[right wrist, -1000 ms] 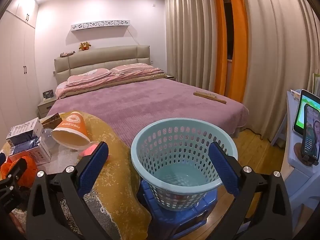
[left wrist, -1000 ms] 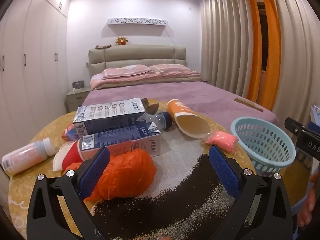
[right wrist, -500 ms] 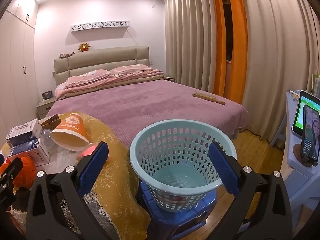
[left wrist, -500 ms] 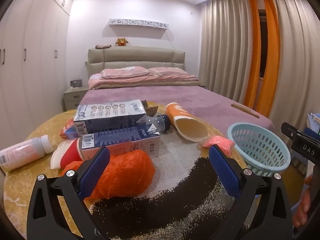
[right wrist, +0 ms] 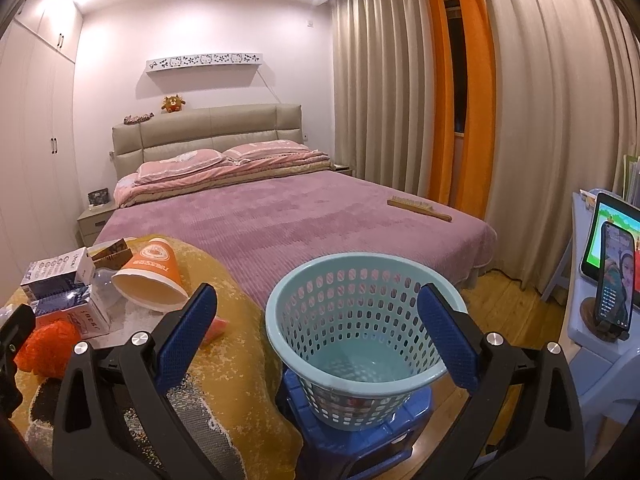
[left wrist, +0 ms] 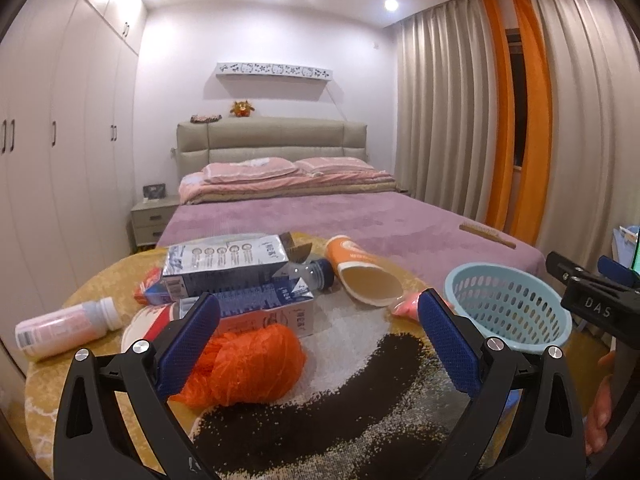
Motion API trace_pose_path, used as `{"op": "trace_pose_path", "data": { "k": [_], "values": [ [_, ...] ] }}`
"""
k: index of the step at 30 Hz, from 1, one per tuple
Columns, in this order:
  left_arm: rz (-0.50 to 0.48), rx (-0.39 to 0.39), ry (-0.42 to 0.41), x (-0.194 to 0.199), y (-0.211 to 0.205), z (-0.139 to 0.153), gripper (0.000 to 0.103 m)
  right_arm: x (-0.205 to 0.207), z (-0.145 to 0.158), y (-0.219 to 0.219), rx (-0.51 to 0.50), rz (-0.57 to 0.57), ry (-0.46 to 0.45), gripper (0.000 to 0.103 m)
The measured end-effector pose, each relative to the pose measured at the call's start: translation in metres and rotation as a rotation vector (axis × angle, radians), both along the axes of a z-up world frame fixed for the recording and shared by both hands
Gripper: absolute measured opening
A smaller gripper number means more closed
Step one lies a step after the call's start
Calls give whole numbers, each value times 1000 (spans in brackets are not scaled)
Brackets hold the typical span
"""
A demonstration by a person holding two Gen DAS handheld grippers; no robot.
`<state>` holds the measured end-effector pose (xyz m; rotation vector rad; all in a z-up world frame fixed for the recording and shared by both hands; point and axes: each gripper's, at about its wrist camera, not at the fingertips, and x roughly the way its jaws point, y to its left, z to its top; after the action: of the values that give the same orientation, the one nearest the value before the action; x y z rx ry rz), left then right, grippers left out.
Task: Collect trash
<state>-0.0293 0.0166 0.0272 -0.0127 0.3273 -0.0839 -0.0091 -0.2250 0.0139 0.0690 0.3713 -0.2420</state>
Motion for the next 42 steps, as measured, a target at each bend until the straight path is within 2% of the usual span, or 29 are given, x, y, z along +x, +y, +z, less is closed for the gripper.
{"op": "trace_pose_path", "data": {
  "k": [18, 32, 42],
  "values": [
    [15, -22, 1, -8, 9, 8, 96, -3, 1, 4, -6, 10, 2, 95],
    [40, -71, 5, -10, 33, 15, 96, -3, 3, 15, -10, 43, 6, 95],
    [97, -70, -12, -16, 64, 28, 96, -6, 12, 26, -1, 79, -1, 95]
  ]
}}
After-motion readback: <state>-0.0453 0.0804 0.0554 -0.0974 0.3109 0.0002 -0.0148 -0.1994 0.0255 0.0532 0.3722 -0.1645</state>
